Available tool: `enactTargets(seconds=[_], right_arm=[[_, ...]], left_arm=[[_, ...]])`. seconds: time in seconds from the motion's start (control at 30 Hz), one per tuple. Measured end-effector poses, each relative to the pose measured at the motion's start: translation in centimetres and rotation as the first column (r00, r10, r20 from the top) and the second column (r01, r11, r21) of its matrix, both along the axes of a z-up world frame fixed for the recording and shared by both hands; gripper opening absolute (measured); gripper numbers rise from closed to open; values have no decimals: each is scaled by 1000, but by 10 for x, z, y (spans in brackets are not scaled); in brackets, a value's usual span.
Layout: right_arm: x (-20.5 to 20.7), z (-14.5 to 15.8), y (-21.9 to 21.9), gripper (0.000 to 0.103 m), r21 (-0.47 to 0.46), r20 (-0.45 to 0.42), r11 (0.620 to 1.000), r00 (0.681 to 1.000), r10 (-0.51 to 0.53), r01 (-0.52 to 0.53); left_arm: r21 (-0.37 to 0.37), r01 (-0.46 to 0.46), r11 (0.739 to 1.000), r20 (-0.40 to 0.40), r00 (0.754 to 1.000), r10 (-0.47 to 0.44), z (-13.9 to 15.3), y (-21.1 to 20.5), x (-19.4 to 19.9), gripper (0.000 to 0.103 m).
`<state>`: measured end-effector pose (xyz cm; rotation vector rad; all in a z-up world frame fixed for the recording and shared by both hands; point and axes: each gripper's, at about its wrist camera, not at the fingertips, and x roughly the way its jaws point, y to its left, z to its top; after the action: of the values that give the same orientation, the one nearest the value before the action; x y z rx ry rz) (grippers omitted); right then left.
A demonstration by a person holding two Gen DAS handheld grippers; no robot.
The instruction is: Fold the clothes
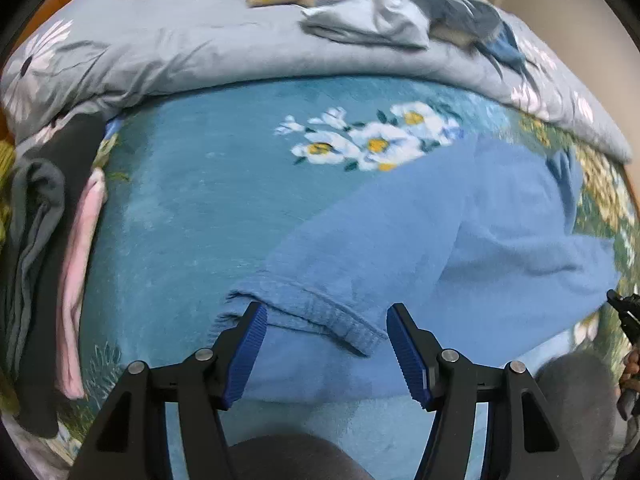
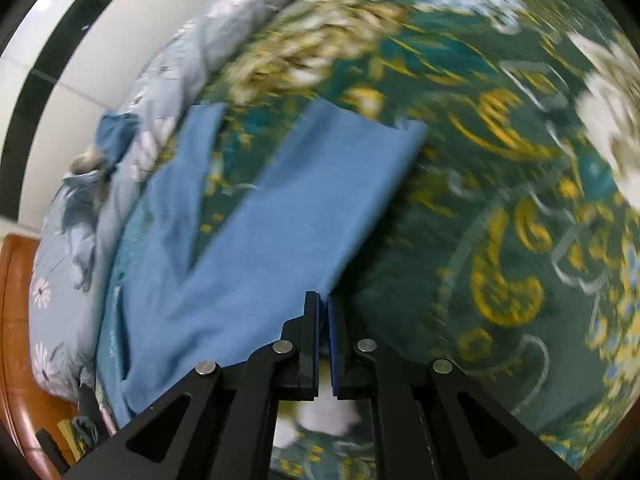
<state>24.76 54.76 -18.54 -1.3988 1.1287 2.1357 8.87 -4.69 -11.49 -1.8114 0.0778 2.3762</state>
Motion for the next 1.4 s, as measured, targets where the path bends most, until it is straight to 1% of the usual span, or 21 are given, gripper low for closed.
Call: enactTargets(seconds=[0.1,0.17,0.33,0.47,0.53,0.6,0.67,0.7,0.73,0.77,0.8,0.83,0.87,0.9,0.97,1.07,1.17,1.23,1.3,1.37,1.4], right_arm=[[14,-6,14,4,-9,24,997,997,-72,72],[20,-4,24,4,-4,20,994,994,-108,108],[22,20,34,4,53,-29,991,992,-120,121],[4,38,18,4,83,-81,995,996,-49,55],[-10,41,2,5,90,-91,996,996,3,6],[-25,42,-15,5,92,-100,995,993,57,-47],[-40,44,-31,5,95,-108,990,988,110,-100],[-45,44,-39,5,95,-110,988,985,131,-121],[-48,44,-45,5,91,-111,987,983,145,-135],[-51,44,-50,5,89,-111,985,981,157,-148],[-53,43,-54,5,87,-111,983,979,168,-159],[-55,42,-57,5,84,-110,982,978,177,-168],[-57,41,-59,5,82,-108,981,977,183,-174],[-58,41,-61,5,80,-105,980,977,188,-180],[-61,39,-61,5,82,-97,980,977,191,-183],[-65,37,-60,5,87,-84,978,977,195,-187],[-70,33,-58,5,89,-68,978,978,195,-189],[-73,30,-55,5,88,-59,979,980,192,-186],[-78,28,-53,5,88,-59,979,980,191,-185],[-83,27,-51,5,87,-59,979,980,189,-184],[-86,26,-50,5,87,-58,979,980,189,-183]], left_arm=[[-22,53,998,15,999,-52,-8,13,0,66],[-35,88,996,26,996,-87,-13,22,0,66],[-86,191,978,67,980,-185,-30,46,1,68],[-137,262,955,99,963,-250,-43,62,5,68],[-157,285,946,110,957,-270,-48,67,7,68],[-195,301,933,109,952,-284,-52,71,8,68],[-212,309,927,104,951,-293,-53,71,8,67],[-213,307,928,99,951,-292,-52,69,8,67],[-212,303,929,94,953,-290,-52,68,7,59],[-210,295,932,88,955,-283,-50,64,6,46],[-209,286,935,81,958,-274,-48,61,4,40],[-193,274,942,77,962,-263,-46,56,2,29],[-171,261,950,73,965,-252,-43,52,0,22],[-149,247,957,70,968,-239,-41,48,-3,20],[-112,213,971,42,977,-209,-30,36,-12,10],[-68,150,986,-11,988,-151,-11,15,-30,9],[-82,80,993,-55,995,-84,3,-8,-63,8],[-90,35,995,-70,997,-41,5,-30,-89,4],[-120,-5,993,-75,997,-4,4,-46,-116,4],[-127,-41,991,-61,998,34,-4,-61,-138,3],[-117,-57,991,-51,997,52,-7,-67,-145,3]])
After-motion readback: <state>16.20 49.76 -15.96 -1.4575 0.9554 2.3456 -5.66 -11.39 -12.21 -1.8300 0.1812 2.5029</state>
